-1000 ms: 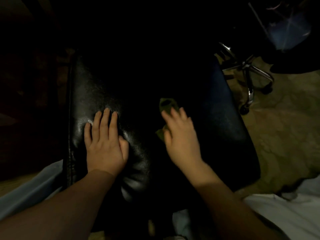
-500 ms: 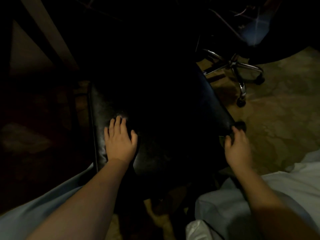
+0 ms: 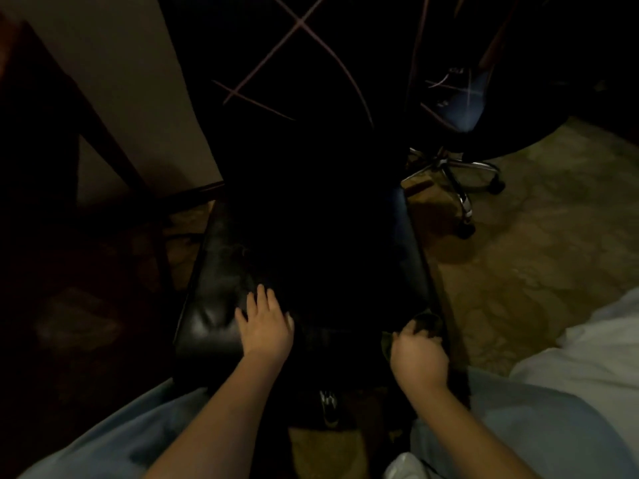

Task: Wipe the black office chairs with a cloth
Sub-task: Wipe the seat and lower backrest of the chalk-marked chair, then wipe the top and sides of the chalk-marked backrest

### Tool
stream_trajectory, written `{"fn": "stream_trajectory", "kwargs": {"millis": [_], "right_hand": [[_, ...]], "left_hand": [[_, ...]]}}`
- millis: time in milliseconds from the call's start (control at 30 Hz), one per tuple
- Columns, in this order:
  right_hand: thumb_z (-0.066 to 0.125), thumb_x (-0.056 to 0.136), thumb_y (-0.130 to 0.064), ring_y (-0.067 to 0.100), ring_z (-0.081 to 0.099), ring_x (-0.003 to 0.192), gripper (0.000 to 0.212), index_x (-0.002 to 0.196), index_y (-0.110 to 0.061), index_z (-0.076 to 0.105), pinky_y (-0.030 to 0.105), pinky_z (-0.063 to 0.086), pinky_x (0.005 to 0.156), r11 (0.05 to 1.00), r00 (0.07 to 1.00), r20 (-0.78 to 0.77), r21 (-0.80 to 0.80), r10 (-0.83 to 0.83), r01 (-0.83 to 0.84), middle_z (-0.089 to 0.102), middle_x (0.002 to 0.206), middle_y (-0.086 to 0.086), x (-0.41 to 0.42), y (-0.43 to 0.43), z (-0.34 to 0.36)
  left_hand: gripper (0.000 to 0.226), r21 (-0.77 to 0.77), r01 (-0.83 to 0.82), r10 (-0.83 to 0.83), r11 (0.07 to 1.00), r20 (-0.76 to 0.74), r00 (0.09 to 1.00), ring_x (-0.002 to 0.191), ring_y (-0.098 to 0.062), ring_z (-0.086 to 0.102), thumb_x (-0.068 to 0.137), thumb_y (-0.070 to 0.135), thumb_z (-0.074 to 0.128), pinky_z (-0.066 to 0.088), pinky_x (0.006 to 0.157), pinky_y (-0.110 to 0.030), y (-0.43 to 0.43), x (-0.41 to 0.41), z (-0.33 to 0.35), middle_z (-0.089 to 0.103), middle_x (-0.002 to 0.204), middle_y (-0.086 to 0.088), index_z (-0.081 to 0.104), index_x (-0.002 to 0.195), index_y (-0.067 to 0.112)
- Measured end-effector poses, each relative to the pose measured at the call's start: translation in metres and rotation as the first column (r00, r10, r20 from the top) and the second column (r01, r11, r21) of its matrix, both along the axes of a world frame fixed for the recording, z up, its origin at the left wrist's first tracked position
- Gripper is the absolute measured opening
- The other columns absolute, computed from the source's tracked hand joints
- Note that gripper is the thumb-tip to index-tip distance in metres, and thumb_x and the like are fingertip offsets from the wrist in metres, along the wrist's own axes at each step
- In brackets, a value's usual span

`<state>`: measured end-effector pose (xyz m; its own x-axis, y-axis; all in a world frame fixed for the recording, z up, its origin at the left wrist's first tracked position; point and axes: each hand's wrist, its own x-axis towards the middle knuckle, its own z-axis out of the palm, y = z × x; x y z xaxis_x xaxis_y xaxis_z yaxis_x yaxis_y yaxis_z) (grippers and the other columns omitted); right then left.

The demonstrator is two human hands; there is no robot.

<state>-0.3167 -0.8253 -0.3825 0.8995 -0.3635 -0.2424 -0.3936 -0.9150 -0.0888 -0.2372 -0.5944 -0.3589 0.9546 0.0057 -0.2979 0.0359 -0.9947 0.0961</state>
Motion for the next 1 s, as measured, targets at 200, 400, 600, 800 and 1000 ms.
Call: {"fn": "stream_trajectory", "kwargs": {"millis": [200, 400, 600, 800, 1000], "right_hand": [[0.052, 0.092, -0.006, 0.037, 0.065, 0.095, 0.059, 0.145, 0.008, 0.028, 0.034, 0.053, 0.066, 0.932, 0.933, -0.109, -0.08, 0.343, -0.352, 0.058, 0.117, 0.031, -0.045, 0.062, 0.027], [0.045, 0.099, -0.023, 0.022, 0.056, 0.112, 0.034, 0.13, -0.025, 0.057, 0.034, 0.05, 0.09, 0.87, 0.912, -0.016, 0.308, 0.409, -0.385, 0.06, 0.126, 0.0, -0.07, 0.078, 0.072], [0.048, 0.101, -0.027, 0.02, 0.056, 0.116, 0.036, 0.137, -0.026, 0.053, 0.033, 0.05, 0.091, 0.882, 0.94, 0.218, 0.339, 0.263, -0.326, 0.058, 0.131, -0.001, -0.08, 0.048, 0.139], [0.053, 0.099, -0.03, 0.019, 0.058, 0.111, 0.04, 0.138, -0.026, 0.051, 0.03, 0.051, 0.087, 0.873, 0.91, 0.345, 0.34, 0.229, -0.349, 0.059, 0.129, 0.0, -0.095, 0.027, 0.202], [0.058, 0.096, -0.03, 0.015, 0.057, 0.115, 0.041, 0.136, -0.027, 0.053, 0.028, 0.05, 0.091, 0.888, 0.845, 0.491, 0.263, 0.212, -0.376, 0.058, 0.131, -0.006, -0.111, 0.027, 0.26]], "left_hand": [[0.06, -0.054, 0.106, -0.108, 0.993, -0.034, 0.994, 0.148, -0.025, 0.004, 0.102, 0.041, 0.031, 0.012, 0.119, -0.048, 0.008, -0.02, 0.031, 0.006, 0.162, -0.004, 0.015, 0.153, 0.013], [0.059, -0.059, 0.155, -0.154, 0.986, 0.025, 0.988, 0.148, -0.025, 0.009, 0.102, 0.04, 0.033, 0.012, 0.118, -0.047, 0.021, -0.044, 0.07, 0.009, 0.161, -0.003, 0.017, 0.152, 0.014], [0.059, -0.09, 0.22, -0.213, 0.971, 0.086, 0.973, 0.145, -0.027, 0.019, 0.099, 0.036, 0.041, 0.021, 0.116, -0.045, 0.019, -0.071, 0.105, 0.019, 0.159, -0.004, 0.023, 0.151, 0.015], [0.051, -0.193, 0.363, -0.334, 0.911, 0.171, 0.927, 0.137, -0.027, 0.032, 0.099, 0.029, 0.045, 0.031, 0.111, -0.041, 0.012, -0.091, 0.149, 0.037, 0.15, -0.006, 0.034, 0.147, 0.013], [0.031, -0.363, 0.375, -0.312, 0.853, 0.22, 0.924, 0.101, -0.019, 0.06, 0.1, 0.031, 0.047, 0.051, 0.086, -0.036, -0.018, -0.112, 0.213, 0.063, 0.117, -0.004, 0.057, 0.125, 0.016]]}}
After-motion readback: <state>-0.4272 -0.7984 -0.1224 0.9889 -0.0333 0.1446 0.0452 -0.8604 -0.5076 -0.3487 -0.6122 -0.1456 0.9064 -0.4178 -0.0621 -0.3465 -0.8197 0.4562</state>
